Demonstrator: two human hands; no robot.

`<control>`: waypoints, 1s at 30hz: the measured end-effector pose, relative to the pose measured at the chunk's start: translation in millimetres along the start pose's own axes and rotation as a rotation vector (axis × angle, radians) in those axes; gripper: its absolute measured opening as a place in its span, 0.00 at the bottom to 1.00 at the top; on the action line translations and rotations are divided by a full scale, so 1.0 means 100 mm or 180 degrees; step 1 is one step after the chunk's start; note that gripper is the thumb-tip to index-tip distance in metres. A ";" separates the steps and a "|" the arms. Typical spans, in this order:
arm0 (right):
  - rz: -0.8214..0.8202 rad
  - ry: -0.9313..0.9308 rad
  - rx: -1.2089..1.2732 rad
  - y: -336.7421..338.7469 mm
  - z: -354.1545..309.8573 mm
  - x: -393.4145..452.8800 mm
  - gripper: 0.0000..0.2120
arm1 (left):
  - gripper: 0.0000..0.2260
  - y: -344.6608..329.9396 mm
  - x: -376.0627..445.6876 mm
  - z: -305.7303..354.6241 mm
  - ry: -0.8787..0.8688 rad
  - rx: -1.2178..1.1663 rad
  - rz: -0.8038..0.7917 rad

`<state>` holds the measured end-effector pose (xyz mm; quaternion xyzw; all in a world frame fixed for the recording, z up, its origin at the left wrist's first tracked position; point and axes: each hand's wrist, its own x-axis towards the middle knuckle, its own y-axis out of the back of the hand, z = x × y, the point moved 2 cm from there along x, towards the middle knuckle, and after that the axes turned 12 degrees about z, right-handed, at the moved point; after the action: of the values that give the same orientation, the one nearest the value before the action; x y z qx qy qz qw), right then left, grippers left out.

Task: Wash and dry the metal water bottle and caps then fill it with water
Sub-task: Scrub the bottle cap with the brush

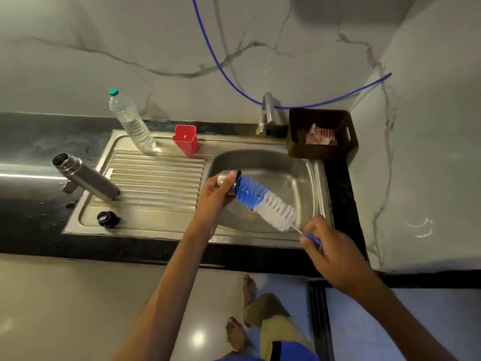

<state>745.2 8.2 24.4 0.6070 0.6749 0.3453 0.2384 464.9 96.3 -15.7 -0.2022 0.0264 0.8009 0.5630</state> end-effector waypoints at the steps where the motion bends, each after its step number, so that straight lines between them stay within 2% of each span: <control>1: 0.0308 0.0514 -0.0587 0.02 -0.06 -0.03 0.02 | 0.17 0.03 -0.04 -0.03 0.0038 -0.0022 0.0130; 3: 0.0670 0.1099 -0.1362 0.03 -0.11 -0.05 0.06 | 0.16 0.04 -0.10 -0.03 0.0156 -0.0107 0.0284; 5: 0.0915 0.1089 -0.1573 0.00 -0.07 -0.02 0.09 | 0.16 0.01 -0.13 -0.01 0.0351 -0.0221 0.0253; 6: 0.0796 0.0781 -0.1266 0.02 -0.07 0.04 0.07 | 0.16 0.00 -0.13 0.01 0.0448 -0.0327 0.0229; 7: 0.0496 0.0332 -0.0618 0.07 -0.06 0.12 0.07 | 0.16 0.01 -0.12 0.05 0.0535 -0.0397 0.0220; 9: -0.0406 -0.0755 0.1102 0.12 0.02 0.27 0.08 | 0.16 0.04 -0.04 0.15 0.0574 -0.0706 0.0291; 10: -0.0675 -0.1254 0.1693 0.15 0.07 0.34 0.10 | 0.15 0.07 0.01 0.18 0.0646 -0.1091 0.0354; 12: -0.0653 -0.1592 0.2043 0.16 0.20 0.54 0.13 | 0.16 0.08 0.15 0.25 0.0793 -0.1783 0.0546; 13: -0.0502 -0.1578 0.2014 0.16 0.24 0.63 0.13 | 0.17 0.07 0.22 0.27 0.0736 -0.1796 0.0628; 16: -0.0071 -0.1312 0.1558 0.08 0.34 0.86 0.12 | 0.20 -0.09 0.40 0.28 0.0257 -0.0866 0.0539; 19: 0.0069 -0.1134 0.1248 -0.10 0.36 1.02 0.11 | 0.28 -0.41 0.45 0.19 0.0006 -0.0024 0.0536; 21: 0.0256 -0.1204 0.1187 -0.25 0.34 1.09 0.09 | 0.25 -0.63 0.38 0.11 -0.0075 0.0427 0.0699; 23: 0.0567 -0.1404 0.1117 -0.33 0.31 1.15 0.08 | 0.20 -0.85 0.29 -0.02 -0.0086 0.0618 0.0590; 26: 0.0851 -0.1711 0.1236 -0.34 0.29 1.27 0.07 | 0.24 -1.00 0.25 -0.19 0.0110 0.1067 0.0341; 28: 0.0857 -0.1583 0.0985 -0.32 0.32 1.34 0.07 | 0.24 -1.02 0.35 -0.20 0.0164 0.0968 0.0355; 30: 0.0845 -0.1220 0.0557 -0.32 0.32 1.34 0.05 | 0.21 -1.04 0.49 -0.06 -0.0005 0.0661 0.0394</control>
<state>727.8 144.5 -7.8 0.7631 0.5590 0.1924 0.2612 548.1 176.0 -19.1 -0.1401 0.1213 0.8272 0.5305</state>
